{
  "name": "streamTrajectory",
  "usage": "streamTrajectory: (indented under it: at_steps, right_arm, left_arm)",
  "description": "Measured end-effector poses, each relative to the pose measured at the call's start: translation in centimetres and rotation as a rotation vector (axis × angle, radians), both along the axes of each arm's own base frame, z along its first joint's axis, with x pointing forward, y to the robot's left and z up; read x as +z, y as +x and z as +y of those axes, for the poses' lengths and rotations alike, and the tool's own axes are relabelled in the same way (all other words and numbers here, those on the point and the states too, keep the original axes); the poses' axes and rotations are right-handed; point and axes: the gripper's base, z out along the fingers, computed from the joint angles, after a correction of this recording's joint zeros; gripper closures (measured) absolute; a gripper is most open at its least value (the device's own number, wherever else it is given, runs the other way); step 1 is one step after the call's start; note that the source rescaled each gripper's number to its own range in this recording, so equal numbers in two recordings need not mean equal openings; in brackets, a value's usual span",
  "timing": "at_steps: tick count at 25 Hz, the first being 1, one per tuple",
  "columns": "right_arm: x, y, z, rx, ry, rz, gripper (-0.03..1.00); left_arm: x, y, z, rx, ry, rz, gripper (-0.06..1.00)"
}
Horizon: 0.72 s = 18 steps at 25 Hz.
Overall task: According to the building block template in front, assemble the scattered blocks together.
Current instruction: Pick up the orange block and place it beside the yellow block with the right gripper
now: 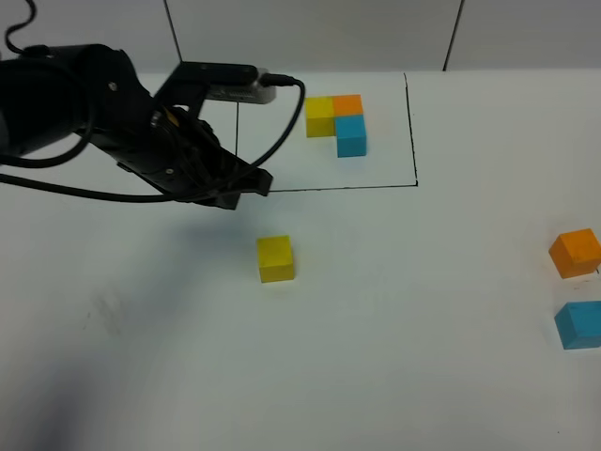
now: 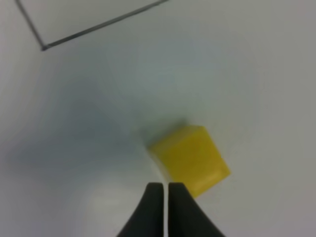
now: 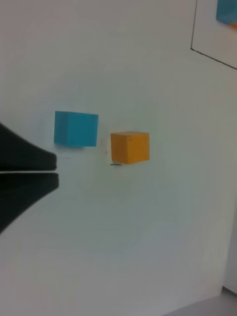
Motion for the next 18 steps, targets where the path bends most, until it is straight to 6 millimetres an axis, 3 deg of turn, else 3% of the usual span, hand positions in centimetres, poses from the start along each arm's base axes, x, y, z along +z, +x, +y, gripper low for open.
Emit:
streamTrajectory:
  at_steps: [4,8,12,18]
  right_arm:
    - [0.0,0.0,0.0,0.000,0.000,0.000,0.96]
    - [0.0,0.0,0.0,0.000,0.000,0.000,0.96]
    - [0.0,0.0,0.0,0.000,0.000,0.000,0.96]
    - [0.0,0.0,0.0,0.000,0.000,0.000,0.96]
  left_arm:
    - [1.5,-0.3,3.3,0.049,0.038,-0.019,0.94]
    - [2.2,-2.1,6.9,0.127,0.059,-0.019,0.94]
    - [2.8,-5.3,10.3,0.213,0.069,-0.021,0.94]
    - [3.0,-11.4,13.6,0.337,0.056,-0.033,0.94]
